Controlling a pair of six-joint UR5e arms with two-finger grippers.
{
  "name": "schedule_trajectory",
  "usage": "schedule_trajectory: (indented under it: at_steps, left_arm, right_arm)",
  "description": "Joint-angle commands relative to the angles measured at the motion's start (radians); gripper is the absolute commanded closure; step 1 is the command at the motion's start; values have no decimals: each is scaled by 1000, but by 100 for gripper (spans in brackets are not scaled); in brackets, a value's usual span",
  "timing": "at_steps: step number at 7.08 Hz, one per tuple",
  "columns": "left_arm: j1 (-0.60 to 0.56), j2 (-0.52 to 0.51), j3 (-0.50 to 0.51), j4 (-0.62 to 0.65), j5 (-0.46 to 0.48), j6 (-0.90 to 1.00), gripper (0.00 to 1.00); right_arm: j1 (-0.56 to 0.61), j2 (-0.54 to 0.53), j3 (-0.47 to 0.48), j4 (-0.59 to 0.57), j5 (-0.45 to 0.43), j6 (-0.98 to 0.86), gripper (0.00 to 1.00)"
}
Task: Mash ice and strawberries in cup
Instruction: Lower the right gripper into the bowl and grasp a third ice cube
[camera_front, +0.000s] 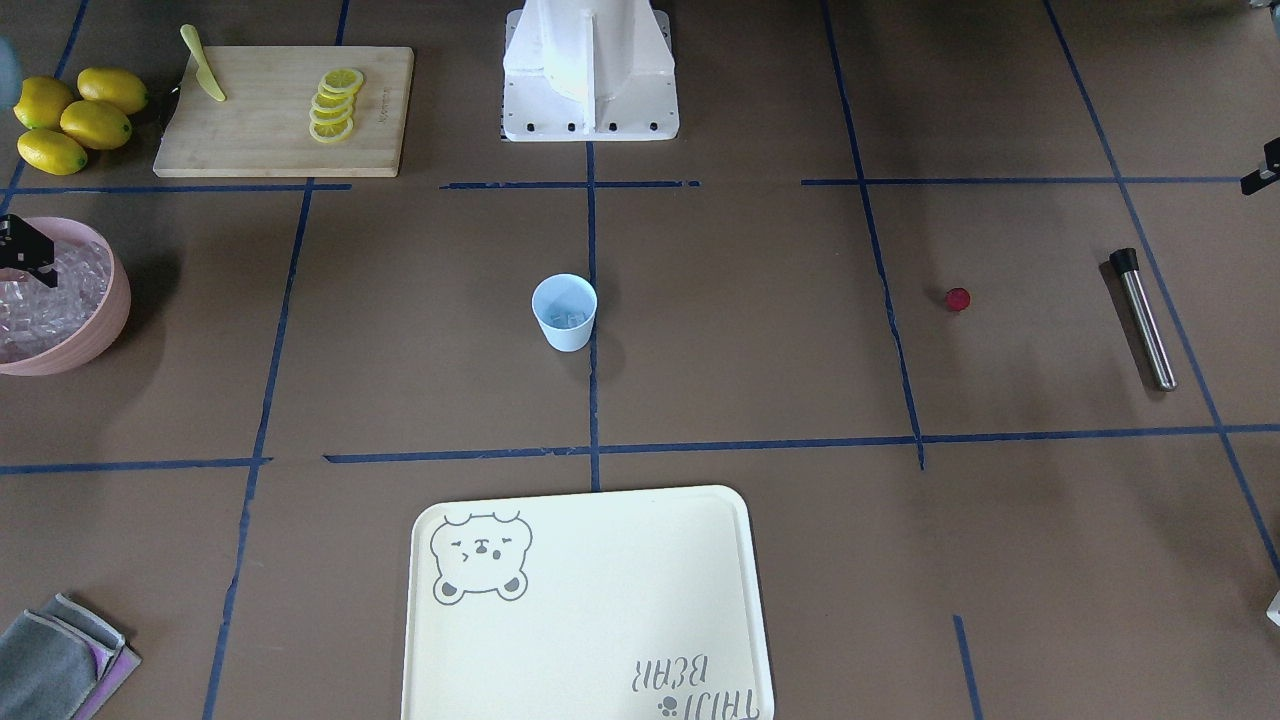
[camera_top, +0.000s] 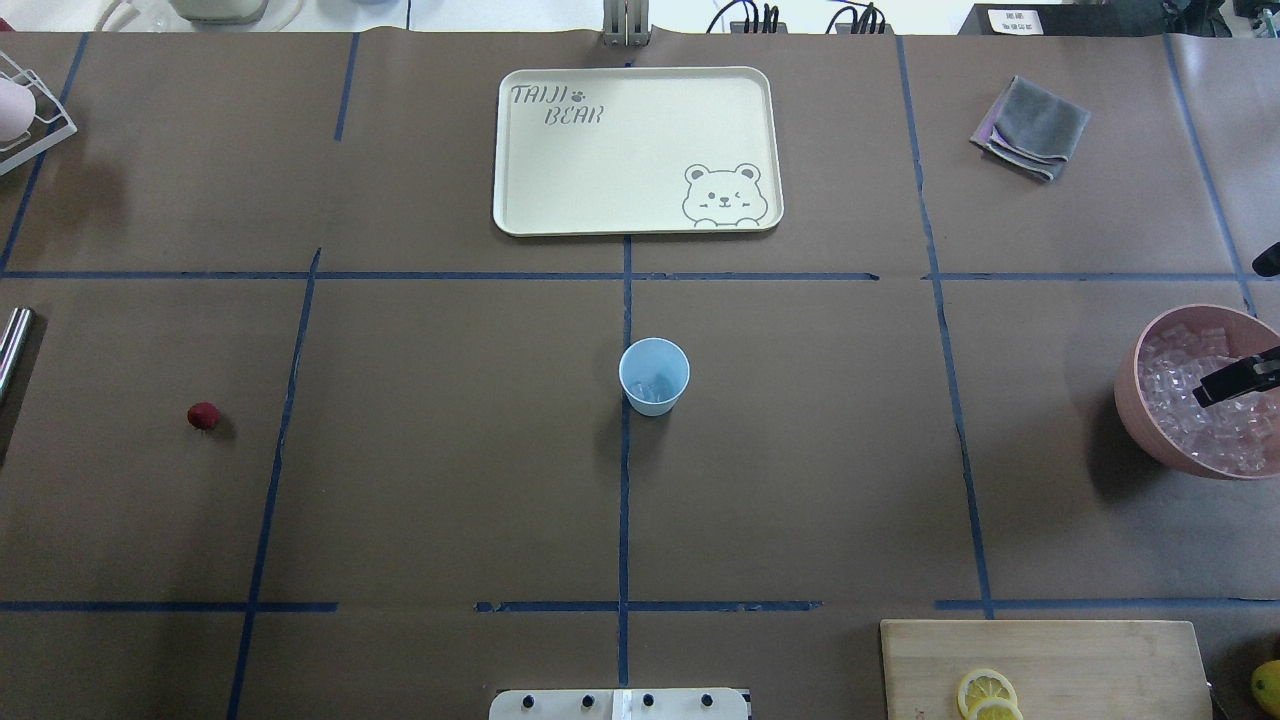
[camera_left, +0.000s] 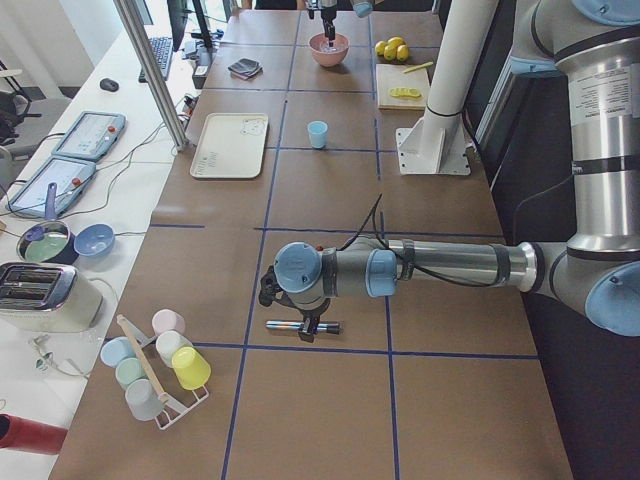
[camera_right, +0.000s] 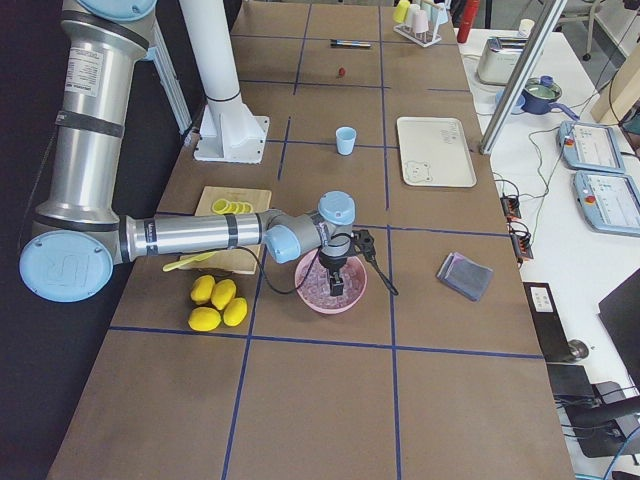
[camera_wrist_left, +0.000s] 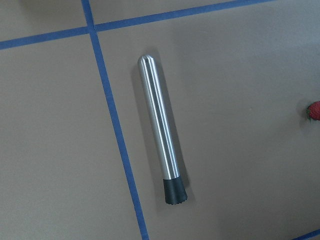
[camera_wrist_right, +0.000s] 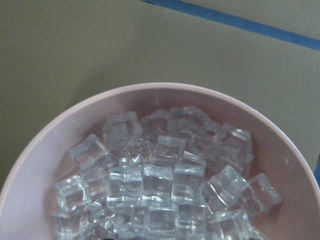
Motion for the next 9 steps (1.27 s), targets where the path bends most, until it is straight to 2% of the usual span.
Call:
schedule_trajectory:
  at_steps: [1, 2, 4, 6, 8, 9]
  left_arm:
    - [0, 5, -2, 0, 0, 0, 0]
    - [0, 9, -11, 0, 0, 0, 0]
    - [0, 29, -37, 0, 0, 0, 0]
    - [0, 31, -40, 0, 0, 0, 0]
    - [0, 34, -41, 0, 0, 0, 0]
    - [0, 35, -43, 0, 0, 0, 0]
  right_arm:
    - [-2, -7, -4, -2, 0, 0, 26]
    - [-2, -7, -5, -2, 0, 1, 41]
    - [-2, -7, -17, 0, 0, 1, 66]
    - [-2, -6, -14, -2, 1, -3, 97]
    - [-2, 40, 103, -23, 42, 77, 100]
    - [-23, 131, 143, -34, 88, 298, 100]
